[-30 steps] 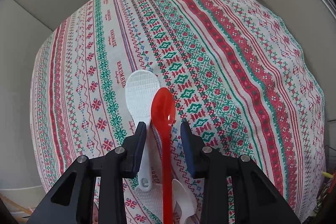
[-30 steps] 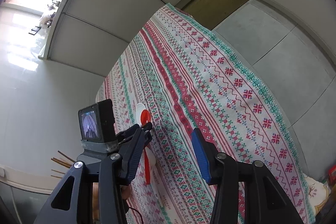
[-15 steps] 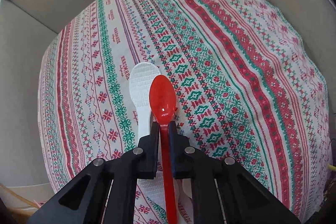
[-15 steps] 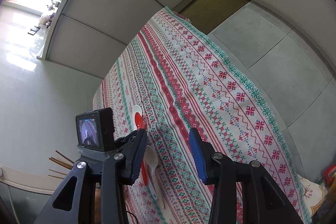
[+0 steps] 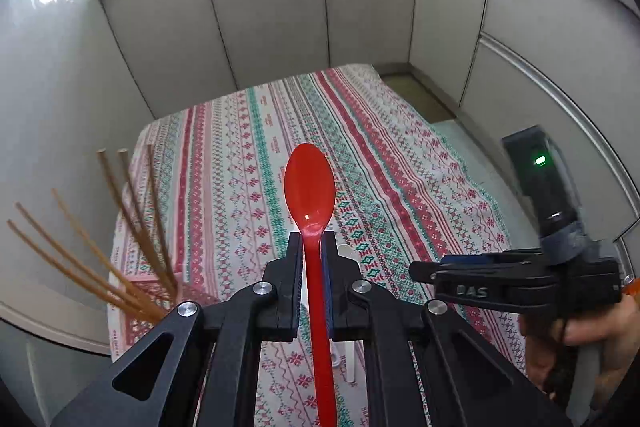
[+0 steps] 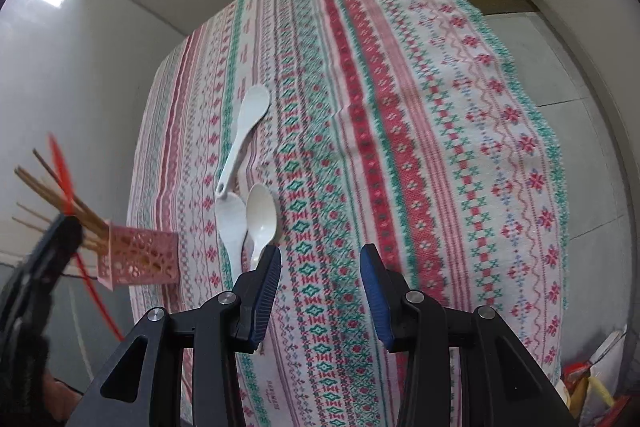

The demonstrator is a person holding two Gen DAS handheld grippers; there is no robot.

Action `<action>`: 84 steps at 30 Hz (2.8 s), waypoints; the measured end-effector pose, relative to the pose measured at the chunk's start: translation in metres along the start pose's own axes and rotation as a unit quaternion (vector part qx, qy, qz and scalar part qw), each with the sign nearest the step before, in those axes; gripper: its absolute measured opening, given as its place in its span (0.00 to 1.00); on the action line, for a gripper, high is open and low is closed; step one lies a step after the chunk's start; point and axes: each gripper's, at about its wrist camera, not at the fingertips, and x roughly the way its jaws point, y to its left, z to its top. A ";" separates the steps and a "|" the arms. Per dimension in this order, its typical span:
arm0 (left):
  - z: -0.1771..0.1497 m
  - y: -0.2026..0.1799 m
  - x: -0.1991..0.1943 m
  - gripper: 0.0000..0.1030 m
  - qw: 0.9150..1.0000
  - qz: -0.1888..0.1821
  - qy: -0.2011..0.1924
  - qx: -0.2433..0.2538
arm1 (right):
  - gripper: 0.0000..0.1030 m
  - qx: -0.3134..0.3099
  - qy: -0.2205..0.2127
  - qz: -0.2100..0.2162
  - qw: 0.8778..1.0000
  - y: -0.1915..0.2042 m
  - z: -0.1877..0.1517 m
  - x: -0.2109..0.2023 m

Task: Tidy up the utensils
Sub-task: 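Lift the red spoon with the left tool while the right tool grasps a white spoon, then lower the red spoon and white spoon into the pink basket and open both tools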

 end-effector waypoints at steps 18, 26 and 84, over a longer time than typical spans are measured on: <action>-0.042 0.132 -0.064 0.09 0.980 0.023 -0.128 -0.148 | 0.25 -0.033 0.047 -0.018 0.998 0.059 -0.003 0.076; -0.043 0.155 -0.057 0.09 0.974 0.027 -0.150 -0.169 | 0.09 -0.061 0.043 -0.074 0.994 0.076 -0.007 0.087; -0.090 0.170 -0.076 0.69 0.933 0.090 -0.323 -0.127 | 0.09 -0.120 -0.375 0.121 0.911 0.131 -0.047 -0.092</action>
